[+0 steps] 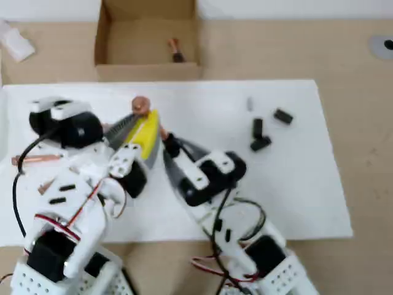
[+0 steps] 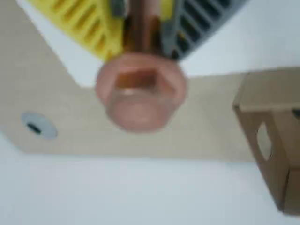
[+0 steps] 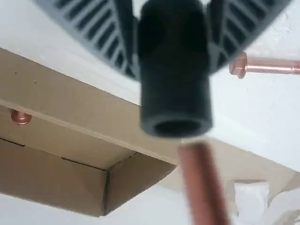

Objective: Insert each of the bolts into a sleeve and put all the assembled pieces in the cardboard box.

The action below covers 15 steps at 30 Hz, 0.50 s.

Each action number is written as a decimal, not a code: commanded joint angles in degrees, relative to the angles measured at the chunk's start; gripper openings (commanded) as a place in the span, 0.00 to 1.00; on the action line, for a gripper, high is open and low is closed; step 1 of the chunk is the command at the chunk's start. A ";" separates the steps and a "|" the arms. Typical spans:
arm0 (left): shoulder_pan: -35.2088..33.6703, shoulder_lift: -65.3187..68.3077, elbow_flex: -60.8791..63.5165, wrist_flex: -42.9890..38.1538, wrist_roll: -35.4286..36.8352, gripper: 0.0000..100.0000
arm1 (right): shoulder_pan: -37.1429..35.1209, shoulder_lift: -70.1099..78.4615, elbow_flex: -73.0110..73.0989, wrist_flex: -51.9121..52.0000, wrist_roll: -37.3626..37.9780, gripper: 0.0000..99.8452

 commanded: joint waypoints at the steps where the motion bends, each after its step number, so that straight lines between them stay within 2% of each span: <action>1: -0.70 0.13 -1.49 0.53 0.09 0.01 | -0.57 -0.92 -0.40 -1.58 -0.35 0.01; 15: 0.26 0.04 -0.62 -1.23 -0.18 0.01 | -0.57 -0.92 -0.57 -1.49 -0.35 0.01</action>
